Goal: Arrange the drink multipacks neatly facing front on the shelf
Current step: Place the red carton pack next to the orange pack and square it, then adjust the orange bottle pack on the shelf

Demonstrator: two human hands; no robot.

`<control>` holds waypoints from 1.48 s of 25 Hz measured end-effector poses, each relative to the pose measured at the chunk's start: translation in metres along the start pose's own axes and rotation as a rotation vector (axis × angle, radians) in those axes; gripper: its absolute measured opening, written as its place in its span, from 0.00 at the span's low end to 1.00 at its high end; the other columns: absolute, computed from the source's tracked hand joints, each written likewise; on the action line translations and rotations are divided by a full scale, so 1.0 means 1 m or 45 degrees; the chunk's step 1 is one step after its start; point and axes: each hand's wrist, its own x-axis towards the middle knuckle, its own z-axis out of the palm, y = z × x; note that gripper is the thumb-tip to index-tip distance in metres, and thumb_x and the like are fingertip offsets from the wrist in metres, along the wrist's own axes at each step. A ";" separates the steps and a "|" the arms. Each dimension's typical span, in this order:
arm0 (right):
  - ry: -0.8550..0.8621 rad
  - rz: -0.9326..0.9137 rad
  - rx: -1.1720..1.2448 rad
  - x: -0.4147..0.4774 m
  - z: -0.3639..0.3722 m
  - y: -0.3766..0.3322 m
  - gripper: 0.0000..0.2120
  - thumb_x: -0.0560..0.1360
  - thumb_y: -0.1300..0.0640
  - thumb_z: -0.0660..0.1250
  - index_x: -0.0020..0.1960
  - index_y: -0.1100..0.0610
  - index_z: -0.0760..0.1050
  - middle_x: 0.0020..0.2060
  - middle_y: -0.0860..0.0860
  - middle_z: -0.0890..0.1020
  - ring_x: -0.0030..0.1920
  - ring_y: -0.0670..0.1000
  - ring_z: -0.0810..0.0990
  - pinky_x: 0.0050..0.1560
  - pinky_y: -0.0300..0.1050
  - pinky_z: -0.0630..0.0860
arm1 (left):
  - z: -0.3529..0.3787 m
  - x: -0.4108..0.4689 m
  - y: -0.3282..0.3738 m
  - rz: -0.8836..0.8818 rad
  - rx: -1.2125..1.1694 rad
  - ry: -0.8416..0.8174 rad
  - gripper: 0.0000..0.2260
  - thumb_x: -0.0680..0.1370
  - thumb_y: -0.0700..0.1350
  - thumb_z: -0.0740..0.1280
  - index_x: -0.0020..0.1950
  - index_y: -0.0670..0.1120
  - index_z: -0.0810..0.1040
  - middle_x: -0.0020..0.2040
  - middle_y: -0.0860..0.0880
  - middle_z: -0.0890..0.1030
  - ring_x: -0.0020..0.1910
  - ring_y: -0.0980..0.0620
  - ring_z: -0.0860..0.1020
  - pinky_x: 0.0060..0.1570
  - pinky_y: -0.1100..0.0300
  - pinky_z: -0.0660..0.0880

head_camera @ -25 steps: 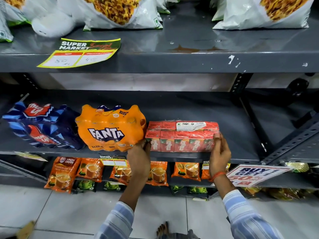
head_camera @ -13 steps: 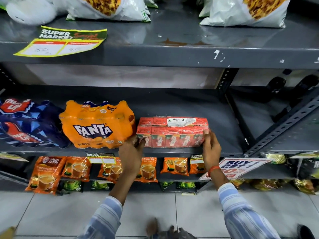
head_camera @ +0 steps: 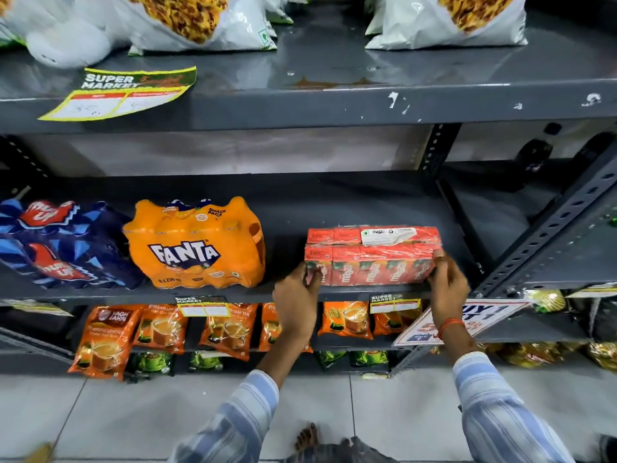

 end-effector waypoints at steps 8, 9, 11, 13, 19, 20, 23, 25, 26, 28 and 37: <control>-0.078 -0.005 0.041 -0.002 -0.005 -0.007 0.24 0.73 0.38 0.60 0.56 0.57 0.77 0.55 0.58 0.81 0.54 0.53 0.79 0.60 0.59 0.76 | 0.007 -0.003 0.000 0.007 0.028 0.021 0.11 0.76 0.48 0.67 0.53 0.43 0.80 0.47 0.45 0.86 0.42 0.48 0.84 0.36 0.59 0.79; -0.081 0.008 0.045 -0.002 -0.005 -0.008 0.23 0.75 0.40 0.60 0.57 0.58 0.76 0.56 0.59 0.81 0.55 0.54 0.78 0.61 0.59 0.75 | 0.007 -0.003 0.000 0.014 0.031 0.022 0.11 0.76 0.48 0.67 0.54 0.42 0.80 0.47 0.45 0.86 0.42 0.48 0.84 0.36 0.59 0.79; -0.072 0.051 0.046 -0.004 -0.003 -0.010 0.23 0.76 0.42 0.59 0.59 0.59 0.75 0.58 0.60 0.80 0.55 0.53 0.77 0.60 0.55 0.75 | 0.007 -0.003 -0.001 0.022 0.034 0.014 0.12 0.76 0.48 0.66 0.54 0.42 0.80 0.49 0.45 0.86 0.43 0.48 0.84 0.38 0.57 0.81; 0.044 0.056 -0.006 -0.010 0.004 -0.016 0.22 0.78 0.45 0.57 0.63 0.59 0.72 0.63 0.61 0.76 0.59 0.54 0.75 0.62 0.51 0.72 | 0.006 -0.003 0.000 0.027 0.029 -0.009 0.13 0.76 0.49 0.66 0.55 0.42 0.78 0.50 0.45 0.85 0.45 0.47 0.84 0.39 0.56 0.81; 0.177 -0.515 -0.292 -0.064 0.070 -0.053 0.28 0.78 0.56 0.57 0.74 0.62 0.53 0.75 0.61 0.57 0.75 0.54 0.53 0.75 0.37 0.43 | -0.011 -0.014 -0.004 0.051 -0.013 0.064 0.27 0.76 0.50 0.65 0.71 0.41 0.62 0.69 0.40 0.72 0.66 0.43 0.72 0.60 0.51 0.74; 0.113 -0.546 -0.278 -0.076 0.082 -0.057 0.29 0.78 0.55 0.56 0.75 0.61 0.51 0.75 0.60 0.56 0.75 0.53 0.52 0.75 0.37 0.43 | -0.019 -0.014 -0.007 0.081 -0.015 0.099 0.28 0.77 0.52 0.63 0.73 0.41 0.60 0.71 0.41 0.69 0.69 0.43 0.70 0.63 0.49 0.73; -0.109 -0.578 -0.218 -0.110 0.124 -0.067 0.29 0.78 0.54 0.55 0.76 0.58 0.49 0.76 0.57 0.56 0.76 0.51 0.52 0.74 0.41 0.49 | -0.047 -0.003 -0.023 0.158 0.035 0.294 0.30 0.78 0.53 0.61 0.74 0.42 0.54 0.75 0.41 0.62 0.73 0.46 0.62 0.70 0.48 0.65; -0.239 -0.626 -0.204 -0.134 0.157 -0.067 0.28 0.79 0.51 0.55 0.76 0.55 0.49 0.76 0.55 0.57 0.74 0.46 0.52 0.73 0.36 0.49 | -0.069 0.008 -0.043 0.136 0.064 0.387 0.33 0.77 0.53 0.63 0.75 0.43 0.50 0.77 0.44 0.57 0.75 0.50 0.56 0.73 0.50 0.58; -0.292 -0.643 -0.214 -0.142 0.169 -0.061 0.28 0.79 0.50 0.54 0.75 0.54 0.50 0.76 0.53 0.58 0.74 0.45 0.53 0.72 0.35 0.49 | -0.079 0.013 -0.054 0.118 0.067 0.403 0.35 0.77 0.54 0.64 0.75 0.44 0.48 0.77 0.46 0.54 0.75 0.51 0.53 0.74 0.50 0.55; -0.420 -0.493 -0.248 -0.151 0.193 -0.045 0.26 0.79 0.52 0.55 0.75 0.56 0.53 0.75 0.53 0.61 0.74 0.47 0.57 0.73 0.39 0.53 | -0.102 0.023 -0.081 0.081 0.074 0.409 0.38 0.75 0.54 0.66 0.76 0.44 0.47 0.77 0.43 0.53 0.76 0.48 0.52 0.74 0.47 0.55; -0.348 -0.441 -0.213 -0.182 0.273 -0.043 0.32 0.75 0.39 0.55 0.73 0.56 0.55 0.68 0.58 0.66 0.68 0.50 0.65 0.67 0.38 0.60 | -0.174 0.072 -0.168 -0.145 -0.072 0.133 0.39 0.73 0.56 0.67 0.75 0.41 0.52 0.74 0.38 0.62 0.72 0.40 0.62 0.70 0.43 0.64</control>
